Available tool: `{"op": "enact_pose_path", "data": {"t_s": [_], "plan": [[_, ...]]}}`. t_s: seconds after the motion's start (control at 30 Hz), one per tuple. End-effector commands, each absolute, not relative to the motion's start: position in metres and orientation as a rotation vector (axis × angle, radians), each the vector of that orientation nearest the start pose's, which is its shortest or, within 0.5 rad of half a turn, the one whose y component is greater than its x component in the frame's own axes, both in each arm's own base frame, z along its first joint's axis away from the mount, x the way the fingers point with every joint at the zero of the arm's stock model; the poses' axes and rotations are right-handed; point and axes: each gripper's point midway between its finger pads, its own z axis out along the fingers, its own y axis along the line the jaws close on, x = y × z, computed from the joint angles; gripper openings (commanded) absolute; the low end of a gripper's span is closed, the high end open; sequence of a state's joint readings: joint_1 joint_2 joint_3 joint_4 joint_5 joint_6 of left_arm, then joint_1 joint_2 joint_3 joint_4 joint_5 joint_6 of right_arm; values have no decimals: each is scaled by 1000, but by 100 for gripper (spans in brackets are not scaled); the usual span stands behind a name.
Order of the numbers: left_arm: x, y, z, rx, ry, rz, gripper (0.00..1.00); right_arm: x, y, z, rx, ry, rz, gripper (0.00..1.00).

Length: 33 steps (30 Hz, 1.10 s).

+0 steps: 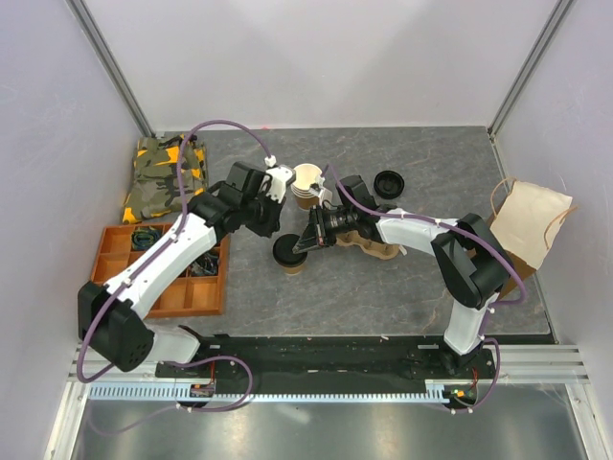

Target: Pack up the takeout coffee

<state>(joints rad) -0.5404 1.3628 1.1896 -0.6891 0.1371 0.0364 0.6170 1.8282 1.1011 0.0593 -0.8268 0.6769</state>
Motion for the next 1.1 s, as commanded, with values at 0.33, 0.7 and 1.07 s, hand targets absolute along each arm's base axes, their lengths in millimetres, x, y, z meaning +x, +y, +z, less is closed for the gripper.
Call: {"op": "enact_pose_path", "data": {"t_s": [0.33, 0.7, 1.07], "plan": [[270, -208, 148, 871, 2366, -454, 15, 264, 343, 59, -343, 2635, 1316, 9], [258, -201, 108, 900, 2486, -439, 6, 262, 339, 52, -336, 2649, 1290, 8], [276, -225, 182, 841, 2300, -554, 10, 261, 343, 60, -348, 2629, 1331, 8]]}}
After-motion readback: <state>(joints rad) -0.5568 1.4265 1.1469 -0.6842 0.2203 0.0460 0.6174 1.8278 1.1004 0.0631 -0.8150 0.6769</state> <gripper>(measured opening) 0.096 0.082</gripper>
